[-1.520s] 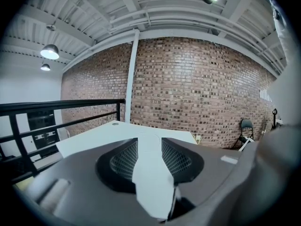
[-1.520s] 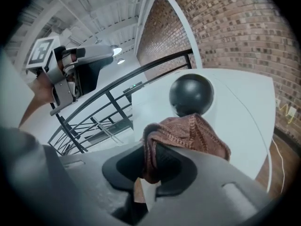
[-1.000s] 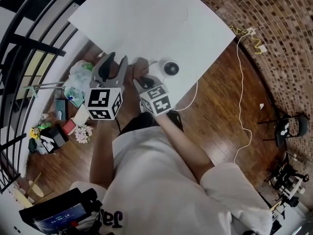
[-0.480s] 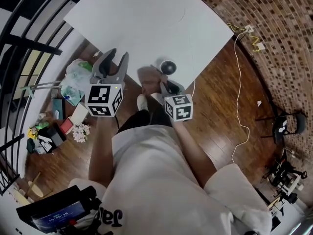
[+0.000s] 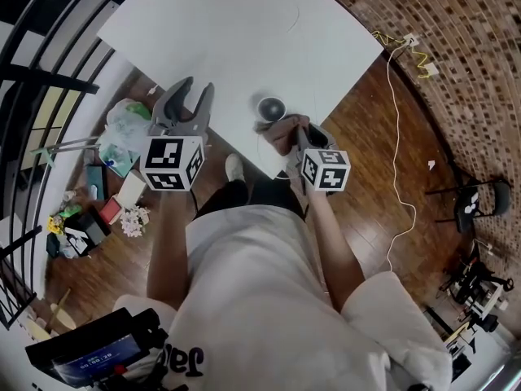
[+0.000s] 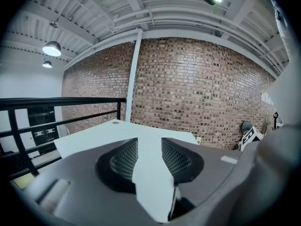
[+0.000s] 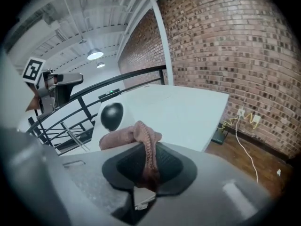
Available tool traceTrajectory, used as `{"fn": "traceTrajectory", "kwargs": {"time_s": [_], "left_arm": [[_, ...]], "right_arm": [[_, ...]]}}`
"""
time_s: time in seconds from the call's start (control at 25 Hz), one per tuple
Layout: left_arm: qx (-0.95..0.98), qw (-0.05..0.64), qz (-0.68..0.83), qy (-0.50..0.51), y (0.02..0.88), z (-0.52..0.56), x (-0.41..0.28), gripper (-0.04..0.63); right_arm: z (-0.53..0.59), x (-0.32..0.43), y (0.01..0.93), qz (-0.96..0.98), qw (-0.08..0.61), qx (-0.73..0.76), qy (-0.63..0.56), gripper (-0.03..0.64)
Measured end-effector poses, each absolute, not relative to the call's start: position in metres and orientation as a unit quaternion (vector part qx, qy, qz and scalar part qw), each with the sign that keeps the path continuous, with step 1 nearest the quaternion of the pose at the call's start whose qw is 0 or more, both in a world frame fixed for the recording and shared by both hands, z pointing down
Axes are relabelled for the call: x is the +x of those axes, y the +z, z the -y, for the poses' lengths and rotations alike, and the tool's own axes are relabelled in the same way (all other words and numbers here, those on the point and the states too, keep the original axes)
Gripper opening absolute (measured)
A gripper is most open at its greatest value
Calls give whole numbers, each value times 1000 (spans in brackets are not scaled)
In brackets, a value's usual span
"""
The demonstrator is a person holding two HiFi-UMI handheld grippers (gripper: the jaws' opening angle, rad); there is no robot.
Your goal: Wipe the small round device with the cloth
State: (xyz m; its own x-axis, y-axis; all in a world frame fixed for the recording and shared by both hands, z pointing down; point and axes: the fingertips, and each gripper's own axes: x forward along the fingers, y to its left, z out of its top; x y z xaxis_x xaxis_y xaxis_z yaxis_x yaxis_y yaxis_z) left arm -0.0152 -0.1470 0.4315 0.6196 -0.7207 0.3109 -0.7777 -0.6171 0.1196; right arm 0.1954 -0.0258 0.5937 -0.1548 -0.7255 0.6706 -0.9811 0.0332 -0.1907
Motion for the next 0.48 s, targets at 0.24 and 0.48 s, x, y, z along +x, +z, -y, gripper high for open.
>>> {"fn": "traceTrajectory", "kwargs": {"time_s": [0.24, 0.48], "left_arm": [[895, 121, 413, 117, 433, 141, -12, 172], [895, 119, 415, 112, 427, 135, -6, 172]], "right_arm": [[19, 179, 538, 748, 152, 576, 294, 46], [16, 108, 475, 829, 109, 479, 266, 46]]}}
